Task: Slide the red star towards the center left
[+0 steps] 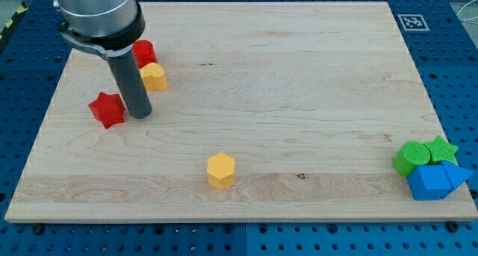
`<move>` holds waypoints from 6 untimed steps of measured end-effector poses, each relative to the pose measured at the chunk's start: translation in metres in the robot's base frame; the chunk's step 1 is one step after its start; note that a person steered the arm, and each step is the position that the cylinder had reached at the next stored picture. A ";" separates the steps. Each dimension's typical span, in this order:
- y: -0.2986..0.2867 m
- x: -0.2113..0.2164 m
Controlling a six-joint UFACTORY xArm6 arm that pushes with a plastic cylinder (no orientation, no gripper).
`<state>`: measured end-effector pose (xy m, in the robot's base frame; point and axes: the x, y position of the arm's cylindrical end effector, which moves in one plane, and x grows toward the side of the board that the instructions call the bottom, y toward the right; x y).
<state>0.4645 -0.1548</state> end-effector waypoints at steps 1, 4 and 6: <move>-0.006 0.000; -0.039 -0.008; -0.042 -0.012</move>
